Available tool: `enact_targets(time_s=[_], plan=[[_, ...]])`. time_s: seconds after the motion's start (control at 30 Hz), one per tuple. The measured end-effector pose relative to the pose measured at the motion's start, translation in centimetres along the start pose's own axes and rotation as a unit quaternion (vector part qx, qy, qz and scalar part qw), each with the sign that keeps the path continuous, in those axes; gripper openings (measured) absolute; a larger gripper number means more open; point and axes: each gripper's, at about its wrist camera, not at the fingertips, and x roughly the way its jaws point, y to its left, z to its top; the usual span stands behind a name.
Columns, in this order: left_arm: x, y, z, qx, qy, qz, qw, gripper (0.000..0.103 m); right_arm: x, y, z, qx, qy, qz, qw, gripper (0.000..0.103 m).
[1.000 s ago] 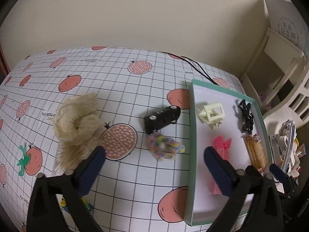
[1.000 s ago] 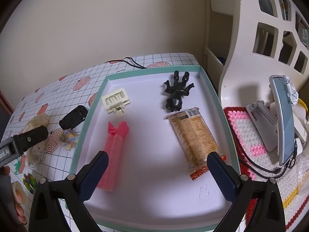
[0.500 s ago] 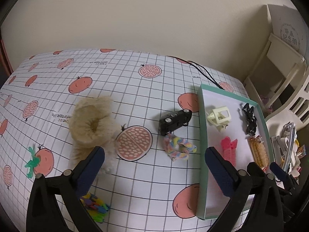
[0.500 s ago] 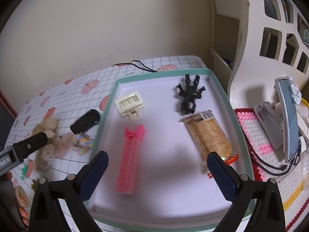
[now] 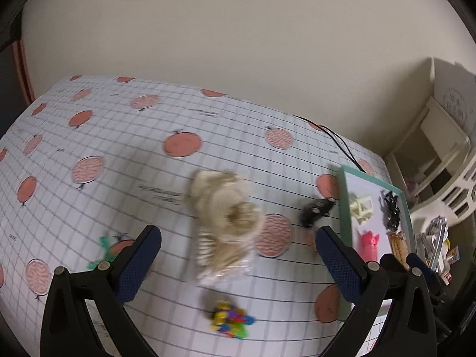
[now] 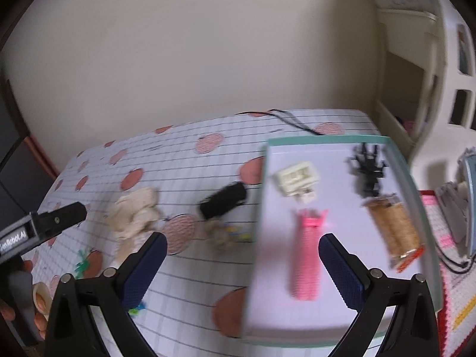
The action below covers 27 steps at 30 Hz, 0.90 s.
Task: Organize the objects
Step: 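Move the left tool toward the green toy while the right tool approaches the block toy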
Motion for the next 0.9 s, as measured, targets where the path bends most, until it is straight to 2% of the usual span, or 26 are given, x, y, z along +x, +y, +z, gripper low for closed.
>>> enact_targets(time_s=[0.17,0.33,0.7,0.9], plan=[[-0.2,3.6,0.2,-0.02,0.014,0.019,0.9995,0.103,0.9,4.1,-0.8,-0.026,0.022,0.027,0.999,0.103],[0.3,7.1,0.0,-0.051,0.04,0.016,0.9978,0.103,2.1,7.5,-2.0,-0.048,0.055,0.039,0.997,0.103],[1.0,13.2,-1.0,-0.115,0.063,0.043,0.9904,0.103,4.4,11.0,-4.1,-0.038,0.106,0.057,0.992,0.103],[2.7,14.7,-2.1,-0.146,0.085,0.047,0.9845,0.103,5.5,12.8,-5.4,-0.083,0.134,0.051,0.986,0.103]])
